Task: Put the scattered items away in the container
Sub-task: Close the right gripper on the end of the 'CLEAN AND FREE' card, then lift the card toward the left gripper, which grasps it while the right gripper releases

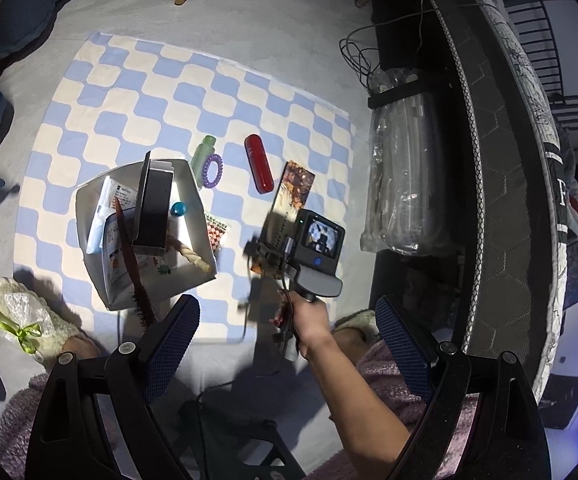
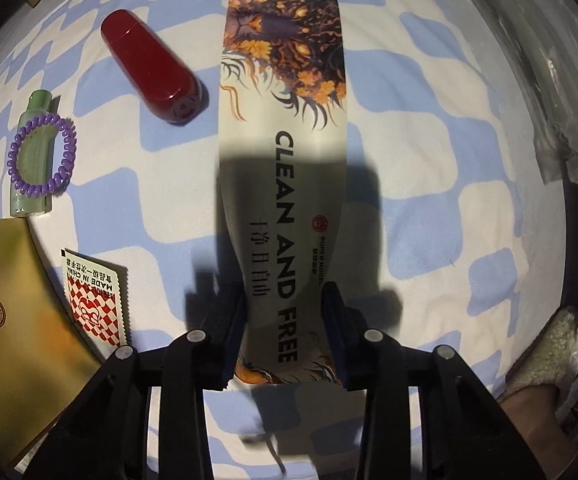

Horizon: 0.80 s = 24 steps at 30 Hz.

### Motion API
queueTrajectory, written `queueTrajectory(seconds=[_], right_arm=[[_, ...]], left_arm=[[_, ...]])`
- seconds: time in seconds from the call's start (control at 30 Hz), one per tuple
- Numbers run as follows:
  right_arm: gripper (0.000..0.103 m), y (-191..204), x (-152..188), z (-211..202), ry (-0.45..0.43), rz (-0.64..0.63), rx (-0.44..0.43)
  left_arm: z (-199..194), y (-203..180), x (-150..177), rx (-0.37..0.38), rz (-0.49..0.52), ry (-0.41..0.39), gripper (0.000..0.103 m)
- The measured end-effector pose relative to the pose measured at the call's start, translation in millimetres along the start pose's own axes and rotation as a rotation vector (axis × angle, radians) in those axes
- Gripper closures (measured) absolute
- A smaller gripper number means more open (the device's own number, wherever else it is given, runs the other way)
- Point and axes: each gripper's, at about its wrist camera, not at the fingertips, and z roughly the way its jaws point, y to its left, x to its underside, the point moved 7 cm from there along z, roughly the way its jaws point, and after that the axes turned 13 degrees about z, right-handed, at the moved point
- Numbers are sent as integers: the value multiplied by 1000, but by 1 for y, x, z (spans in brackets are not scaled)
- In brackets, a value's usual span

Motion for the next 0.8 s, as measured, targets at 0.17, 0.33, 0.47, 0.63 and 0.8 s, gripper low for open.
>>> queueTrajectory(seconds=[0.17,0.33,0.47,0.63,0.8], right_arm=[[67,-26,16,-8,20,19,-57],[67,-53,30,-43,-39,27,-160],[67,-49,8,-90,-114,-25,-190],[67,-65,12,-154,-167,-46,-266],[66,-64,27,-226,-217,-100,-355]], left_arm=[[-11,-6,1,-66,29,-44,14],[-26,-27,3,-135,125,-114,14],[-30,-39,9,-233,176,-143,14],[-26,-56,16,-272,220,-162,14],[-17,-66,12,-326,247,-171,14]])
